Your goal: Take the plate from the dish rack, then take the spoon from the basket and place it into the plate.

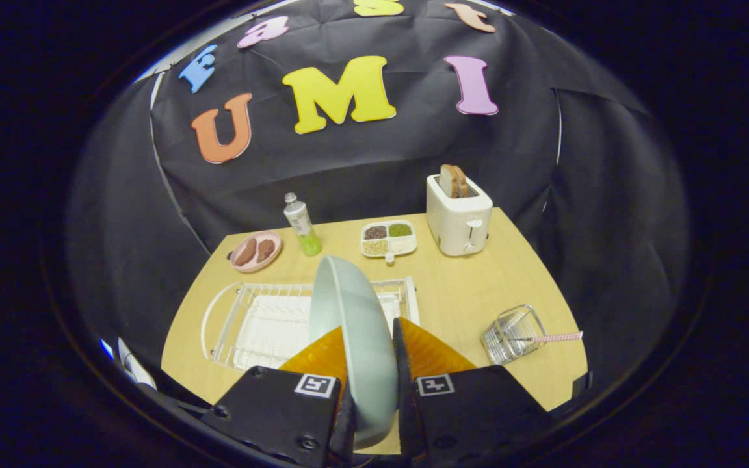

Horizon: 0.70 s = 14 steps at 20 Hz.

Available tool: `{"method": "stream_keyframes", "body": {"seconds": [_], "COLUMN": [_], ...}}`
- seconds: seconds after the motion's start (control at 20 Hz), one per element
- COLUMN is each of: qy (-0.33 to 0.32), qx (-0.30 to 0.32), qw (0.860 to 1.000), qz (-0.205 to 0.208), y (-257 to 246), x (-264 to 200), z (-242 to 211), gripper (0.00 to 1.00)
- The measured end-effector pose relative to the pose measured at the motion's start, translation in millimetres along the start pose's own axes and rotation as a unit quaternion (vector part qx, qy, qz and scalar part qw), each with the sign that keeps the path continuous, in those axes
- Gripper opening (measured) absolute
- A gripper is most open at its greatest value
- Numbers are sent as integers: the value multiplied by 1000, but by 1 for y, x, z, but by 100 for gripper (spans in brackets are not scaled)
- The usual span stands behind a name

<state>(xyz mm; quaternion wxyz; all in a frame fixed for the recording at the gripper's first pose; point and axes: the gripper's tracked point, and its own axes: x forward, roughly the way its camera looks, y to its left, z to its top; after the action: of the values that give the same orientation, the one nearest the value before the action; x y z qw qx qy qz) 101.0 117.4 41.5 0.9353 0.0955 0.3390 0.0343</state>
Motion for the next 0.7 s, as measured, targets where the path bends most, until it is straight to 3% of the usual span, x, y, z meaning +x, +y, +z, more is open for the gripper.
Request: {"method": "stream_keyframes", "body": {"seconds": [0.3,0.7], "qy": [70,106], "qx": [50,172], "qw": [994,974], "qz": [60,98], "y": [-7,-34], "x": [12,38], "z": [-136,-210], "gripper": [32,32]}}
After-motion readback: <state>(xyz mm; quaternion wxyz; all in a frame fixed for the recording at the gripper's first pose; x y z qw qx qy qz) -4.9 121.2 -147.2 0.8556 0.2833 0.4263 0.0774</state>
